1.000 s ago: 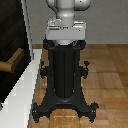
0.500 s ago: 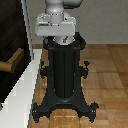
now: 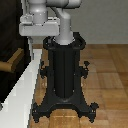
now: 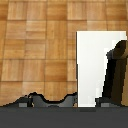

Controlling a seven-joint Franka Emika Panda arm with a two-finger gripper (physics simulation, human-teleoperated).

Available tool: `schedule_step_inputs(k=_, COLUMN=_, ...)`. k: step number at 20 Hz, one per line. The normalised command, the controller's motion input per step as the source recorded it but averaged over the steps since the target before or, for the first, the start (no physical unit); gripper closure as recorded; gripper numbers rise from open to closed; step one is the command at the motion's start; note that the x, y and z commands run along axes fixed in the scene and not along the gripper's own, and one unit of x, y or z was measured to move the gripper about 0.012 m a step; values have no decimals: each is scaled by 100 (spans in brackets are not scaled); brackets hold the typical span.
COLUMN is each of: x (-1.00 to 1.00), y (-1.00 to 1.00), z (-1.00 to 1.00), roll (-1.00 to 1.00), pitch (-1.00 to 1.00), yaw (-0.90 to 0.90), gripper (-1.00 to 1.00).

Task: Open the door by pressing down and pulling on the handle.

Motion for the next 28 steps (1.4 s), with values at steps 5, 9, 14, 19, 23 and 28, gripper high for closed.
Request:
schedule_step_inputs(k=5, x=0, y=-60, z=0, roll=0, pitch=0, yaw=0, gripper=-100)
schedule_step_inputs(k=9, x=0, y=-75, z=0, roll=0, pitch=0, yaw=0, gripper=-100)
schedule_step_inputs(k=14, x=0, y=-60, z=0, roll=0, pitch=0, yaw=0, gripper=-100)
schedule_step_inputs(k=19, x=0, y=-60, z=0, roll=0, pitch=0, yaw=0, gripper=-100)
schedule_step_inputs(k=23, x=0, y=0, z=0, roll=0, pitch=0, yaw=-11, gripper=-100)
schedule_step_inputs(k=28, x=0, y=-20, z=0, roll=0, pitch=0, yaw=-3, gripper=-100)
